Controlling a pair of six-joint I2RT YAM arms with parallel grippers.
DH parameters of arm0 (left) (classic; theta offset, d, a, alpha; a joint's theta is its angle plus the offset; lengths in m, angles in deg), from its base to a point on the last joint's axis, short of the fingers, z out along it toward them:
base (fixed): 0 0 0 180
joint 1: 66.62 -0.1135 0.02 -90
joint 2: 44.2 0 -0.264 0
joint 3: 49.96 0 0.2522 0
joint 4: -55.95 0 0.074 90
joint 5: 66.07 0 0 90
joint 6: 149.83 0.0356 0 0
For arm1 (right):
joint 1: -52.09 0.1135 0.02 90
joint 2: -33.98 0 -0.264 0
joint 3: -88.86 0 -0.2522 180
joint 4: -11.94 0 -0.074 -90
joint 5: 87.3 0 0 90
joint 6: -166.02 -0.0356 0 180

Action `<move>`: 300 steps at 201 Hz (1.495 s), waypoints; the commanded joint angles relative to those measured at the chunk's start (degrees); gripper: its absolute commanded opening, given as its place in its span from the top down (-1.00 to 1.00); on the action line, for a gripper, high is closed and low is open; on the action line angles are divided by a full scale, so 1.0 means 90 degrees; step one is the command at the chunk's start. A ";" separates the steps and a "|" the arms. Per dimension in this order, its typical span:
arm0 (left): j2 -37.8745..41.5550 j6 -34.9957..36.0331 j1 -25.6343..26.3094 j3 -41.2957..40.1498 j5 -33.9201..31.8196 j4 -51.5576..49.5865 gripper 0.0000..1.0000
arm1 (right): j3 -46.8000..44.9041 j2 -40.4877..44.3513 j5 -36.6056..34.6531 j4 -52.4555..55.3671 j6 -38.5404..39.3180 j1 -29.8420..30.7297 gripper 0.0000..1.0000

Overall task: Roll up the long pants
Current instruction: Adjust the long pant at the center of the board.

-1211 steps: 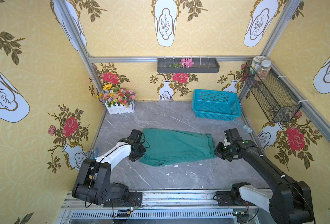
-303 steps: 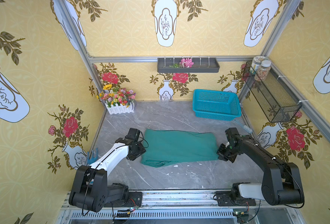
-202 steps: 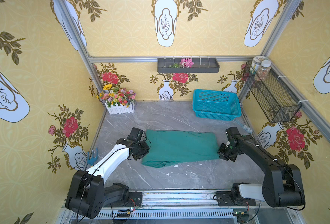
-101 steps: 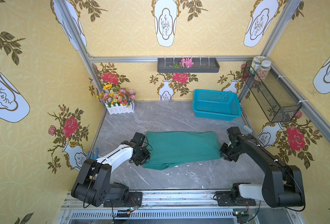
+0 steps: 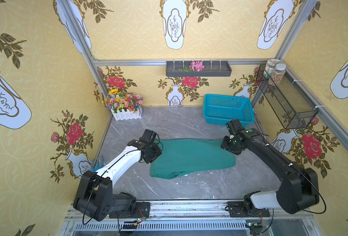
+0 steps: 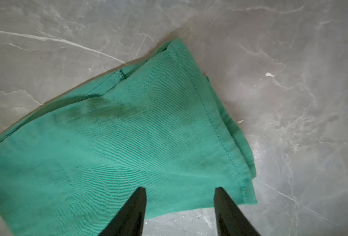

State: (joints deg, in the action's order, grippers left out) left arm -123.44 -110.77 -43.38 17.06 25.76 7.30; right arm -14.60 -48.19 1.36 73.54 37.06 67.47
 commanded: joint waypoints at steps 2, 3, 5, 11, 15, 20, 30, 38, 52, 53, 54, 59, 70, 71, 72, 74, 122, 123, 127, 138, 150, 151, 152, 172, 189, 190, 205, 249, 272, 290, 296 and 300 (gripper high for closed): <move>-0.0626 0.0142 0.0025 0.0277 0.0548 0.0638 0.18 | 0.0135 -0.0462 0.0044 -0.0805 -0.0139 -0.0006 0.11; -0.0667 0.0142 0.0025 0.0281 0.0568 0.0671 0.18 | 0.0144 -0.0490 0.0048 -0.0828 -0.0141 -0.0008 0.12; -0.0726 0.0137 0.0025 0.0291 0.0578 0.0720 0.18 | 0.0158 -0.0548 0.0065 -0.0871 -0.0131 -0.0009 0.15; -0.0884 0.0124 0.0025 0.0320 0.0588 0.0836 0.19 | 0.0222 -0.0709 0.0118 -0.0981 -0.0107 -0.0025 0.21; -0.1013 0.0114 0.0025 0.0323 0.0588 0.0887 0.19 | 0.0258 -0.0814 0.0129 -0.1041 -0.0088 -0.0018 0.25; -0.1160 0.0106 0.0030 0.0337 0.0583 0.0930 0.19 | 0.0310 -0.0958 0.0130 -0.1094 -0.0078 -0.0024 0.31; -0.1409 0.0039 0.0025 0.0326 0.0517 0.0936 0.20 | 0.0356 -0.1195 0.0125 -0.1165 -0.0061 -0.0050 0.39; -0.1553 -0.0024 0.0017 0.0264 0.0449 0.0980 0.21 | 0.0359 -0.1386 0.0122 -0.1220 -0.0072 -0.0098 0.44; -0.1724 -0.0129 0.0007 0.0108 0.0380 0.0992 0.22 | 0.0248 -0.1630 0.0123 -0.1365 -0.0074 -0.0253 0.55; -0.1733 -0.0140 0.0006 0.0098 0.0372 0.0985 0.22 | 0.0239 -0.1646 0.0117 -0.1372 -0.0070 -0.0268 0.56; -0.1743 -0.0150 0.0006 0.0084 0.0363 0.0986 0.22 | 0.0230 -0.1658 0.0109 -0.1385 -0.0068 -0.0275 0.57; -0.1774 -0.0196 0.0005 0.0010 0.0307 0.0972 0.23 | 0.0181 -0.1712 0.0081 -0.1431 -0.0072 -0.0331 0.60; -0.1791 -0.0297 0.0006 -0.0166 0.0230 0.0963 0.24 | 0.0091 -0.1809 0.0059 -0.1523 -0.0024 -0.0484 0.64; -0.1791 -0.0307 0.0006 -0.0180 0.0219 0.0965 0.24 | 0.0091 -0.1809 0.0059 -0.1523 -0.0024 -0.0484 0.64; -0.1791 -0.0307 0.0005 -0.0180 0.0213 0.0965 0.24 | 0.0083 -0.1818 0.0056 -0.1534 -0.0026 -0.0501 0.64; -0.1791 -0.0322 0.0005 -0.0218 0.0199 0.0952 0.24 | 0.0074 -0.1832 0.0053 -0.1547 -0.0012 -0.0518 0.64; -0.1604 -0.0803 -0.0002 -0.1304 0.0051 0.0698 0.22 | 0.0144 -0.2412 -0.0103 -0.1439 0.0217 -0.0947 0.46; -0.1595 -0.0809 -0.0003 -0.1325 0.0056 0.0701 0.22 | 0.0158 -0.2413 -0.0103 -0.1424 0.0227 -0.0940 0.46; -0.1556 -0.0838 -0.0022 -0.1381 0.0076 0.0732 0.22 | 0.0214 -0.2392 -0.0117 -0.1370 0.0254 -0.0897 0.46; -0.1467 -0.0786 -0.0034 -0.1311 0.0045 0.0710 0.22 | 0.0408 -0.2208 -0.0269 -0.1193 0.0288 -0.0676 0.47; -0.1382 -0.0673 -0.0007 -0.0979 -0.0043 0.0577 0.22 | 0.0732 -0.1785 -0.0655 -0.1004 0.0342 -0.0187 0.45; -0.1377 -0.0661 -0.0001 -0.0943 -0.0045 0.0562 0.22 | 0.0732 -0.1785 -0.0655 -0.1004 0.0342 -0.0187 0.45; -0.1369 -0.0655 0.0002 -0.0915 -0.0051 0.0555 0.22 | 0.0755 -0.1747 -0.0697 -0.0996 0.0343 -0.0127 0.44; -0.1224 -0.0441 0.0117 -0.0135 -0.0056 0.0481 0.21 | 0.1016 -0.1359 -0.0687 -0.1202 0.0304 0.0622 0.41; -0.1444 -0.0264 0.0204 0.0670 0.0006 0.0397 0.19 | 0.1232 -0.1759 -0.0102 -0.1454 0.0156 0.1031 0.42; -0.1457 -0.0251 0.0207 0.0716 0.0019 0.0389 0.19 | 0.1244 -0.1803 -0.0054 -0.1461 0.0148 0.1043 0.42; -0.1851 -0.0195 0.0208 0.1256 0.0189 0.0351 0.19 | 0.1476 -0.2351 0.0625 -0.1664 0.0103 0.1249 0.44; -0.2551 -0.0457 0.0128 0.1142 0.0404 0.0741 0.24 | 0.1749 -0.3043 0.0960 -0.1414 0.0355 0.1314 0.45; -0.2774 -0.0565 0.0003 0.0792 0.0374 0.0800 0.28 | 0.1368 -0.3178 0.0884 -0.1526 0.0345 0.0904 0.46; -0.2745 -0.0645 -0.0132 0.0344 0.0327 0.0917 0.30 | 0.1057 -0.3176 0.0622 -0.1552 0.0398 0.0568 0.43; -0.2708 -0.0650 -0.0174 0.0173 0.0313 0.0953 0.30 | 0.0939 -0.3151 0.0536 -0.1555 0.0426 0.0449 0.38; -0.2692 -0.0662 -0.0209 0.0081 0.0291 0.0980 0.30 | 0.0877 -0.3137 0.0493 -0.1551 0.0444 0.0373 0.34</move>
State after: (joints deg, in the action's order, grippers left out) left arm -147.16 -115.82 -43.97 22.96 30.59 17.29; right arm -3.47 -76.74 10.69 58.22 39.83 74.26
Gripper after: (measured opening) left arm 0.352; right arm 0.282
